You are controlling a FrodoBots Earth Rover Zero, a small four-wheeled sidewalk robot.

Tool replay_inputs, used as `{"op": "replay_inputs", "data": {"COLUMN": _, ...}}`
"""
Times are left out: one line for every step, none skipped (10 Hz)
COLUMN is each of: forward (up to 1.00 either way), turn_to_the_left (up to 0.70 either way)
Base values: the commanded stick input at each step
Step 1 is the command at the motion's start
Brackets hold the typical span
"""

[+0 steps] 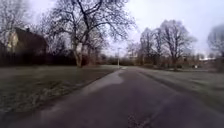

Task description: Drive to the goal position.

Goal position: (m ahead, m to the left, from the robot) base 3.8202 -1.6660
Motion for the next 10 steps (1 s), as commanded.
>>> {"op": "replay_inputs", "data": {"forward": 1.00, "turn_to_the_left": 0.00}}
{"op": "replay_inputs", "data": {"forward": 1.00, "turn_to_the_left": 0.00}}
{"op": "replay_inputs", "data": {"forward": 1.00, "turn_to_the_left": 0.00}}
{"op": "replay_inputs", "data": {"forward": 1.00, "turn_to_the_left": 0.00}}
{"op": "replay_inputs", "data": {"forward": 1.00, "turn_to_the_left": 0.00}}
{"op": "replay_inputs", "data": {"forward": 1.00, "turn_to_the_left": 0.00}}
{"op": "replay_inputs", "data": {"forward": 1.00, "turn_to_the_left": -0.11}}
{"op": "replay_inputs", "data": {"forward": 1.00, "turn_to_the_left": -0.39}}
{"op": "replay_inputs", "data": {"forward": 1.00, "turn_to_the_left": -0.40}}
{"op": "replay_inputs", "data": {"forward": 1.00, "turn_to_the_left": -0.40}}
